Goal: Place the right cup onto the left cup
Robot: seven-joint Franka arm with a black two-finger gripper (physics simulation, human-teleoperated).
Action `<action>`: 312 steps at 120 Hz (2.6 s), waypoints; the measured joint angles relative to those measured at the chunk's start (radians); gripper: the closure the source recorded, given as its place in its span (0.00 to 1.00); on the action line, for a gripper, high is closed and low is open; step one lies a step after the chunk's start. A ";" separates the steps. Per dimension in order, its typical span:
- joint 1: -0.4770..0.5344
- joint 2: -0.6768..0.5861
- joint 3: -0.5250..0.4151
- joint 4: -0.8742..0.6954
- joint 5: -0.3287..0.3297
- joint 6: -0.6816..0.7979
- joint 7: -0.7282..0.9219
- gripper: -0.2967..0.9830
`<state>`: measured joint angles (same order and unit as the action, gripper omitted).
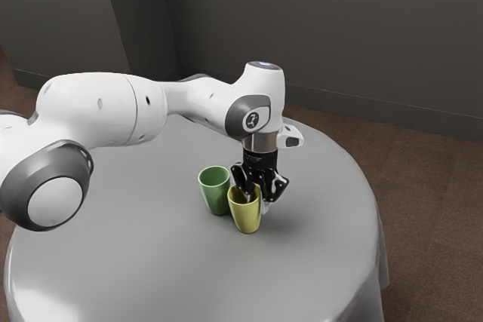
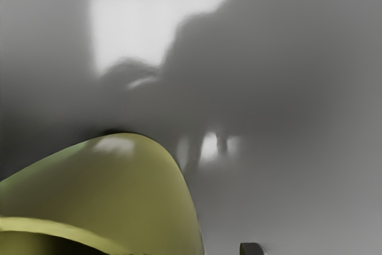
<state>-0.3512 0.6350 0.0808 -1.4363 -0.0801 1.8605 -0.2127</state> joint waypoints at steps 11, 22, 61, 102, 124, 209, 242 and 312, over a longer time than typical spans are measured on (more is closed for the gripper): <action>-0.001 0.000 0.000 0.001 0.000 0.000 -0.001 0.73; -0.002 0.000 0.001 0.002 0.000 0.000 -0.001 0.77; -0.009 -0.004 0.003 0.003 0.003 0.000 -0.004 0.83; -0.024 -0.074 0.007 -0.002 0.015 -0.006 -0.008 0.84; -0.023 -0.126 0.008 -0.007 0.019 -0.023 -0.008 0.84; 0.034 -0.274 0.008 -0.092 0.045 -0.064 -0.003 0.85; 0.067 -0.280 0.008 -0.094 0.052 -0.076 -0.002 0.85; 0.118 -0.275 0.004 -0.091 0.055 -0.078 -0.001 0.85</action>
<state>-0.2327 0.3597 0.0843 -1.5269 -0.0254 1.7822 -0.2136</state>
